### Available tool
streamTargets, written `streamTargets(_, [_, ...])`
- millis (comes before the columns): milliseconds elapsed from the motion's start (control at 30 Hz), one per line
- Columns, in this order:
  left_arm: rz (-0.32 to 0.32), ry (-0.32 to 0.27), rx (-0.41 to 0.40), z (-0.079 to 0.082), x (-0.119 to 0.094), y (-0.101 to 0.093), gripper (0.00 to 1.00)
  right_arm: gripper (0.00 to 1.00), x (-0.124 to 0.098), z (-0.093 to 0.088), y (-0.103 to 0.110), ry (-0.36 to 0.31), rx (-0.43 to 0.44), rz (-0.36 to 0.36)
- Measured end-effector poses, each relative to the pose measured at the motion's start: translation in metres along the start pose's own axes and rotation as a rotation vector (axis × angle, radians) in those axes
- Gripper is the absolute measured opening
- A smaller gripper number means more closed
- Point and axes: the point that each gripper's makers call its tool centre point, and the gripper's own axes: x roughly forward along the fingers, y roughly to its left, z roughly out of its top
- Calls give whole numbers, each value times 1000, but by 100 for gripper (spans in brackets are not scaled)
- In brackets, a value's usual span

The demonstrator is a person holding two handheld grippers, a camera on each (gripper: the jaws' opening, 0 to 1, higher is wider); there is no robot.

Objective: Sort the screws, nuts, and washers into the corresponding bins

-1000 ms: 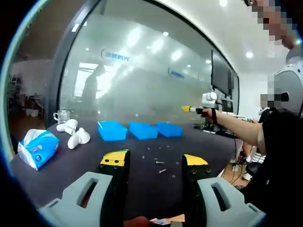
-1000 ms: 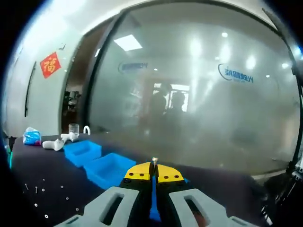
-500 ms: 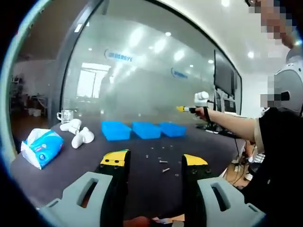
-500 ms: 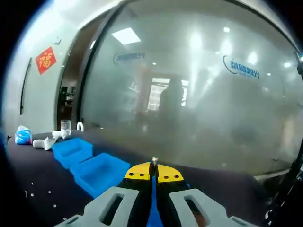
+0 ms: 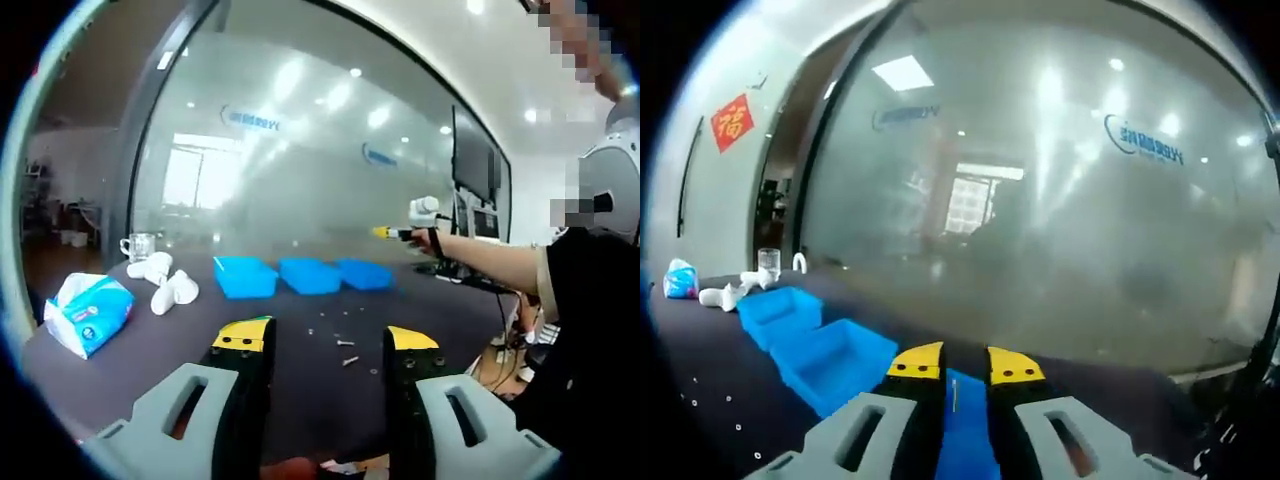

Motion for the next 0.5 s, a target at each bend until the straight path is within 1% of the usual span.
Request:
streamTargets(67, [1,1,1,0,0,0,37,25,-1,0,-1,0,-8,-1])
streamTargets(200, [2,0,4,1,-1,-2,37,25,-6,1,-3,-6,5,-3])
streamTargets(300, [1,0,6,1,-1,-3,37,25,-6,2,-9,-10,13,-5])
streamTargets(500, [-5,-1,12,3,0,-5,37,25,-18,3,-10,-20,30,4])
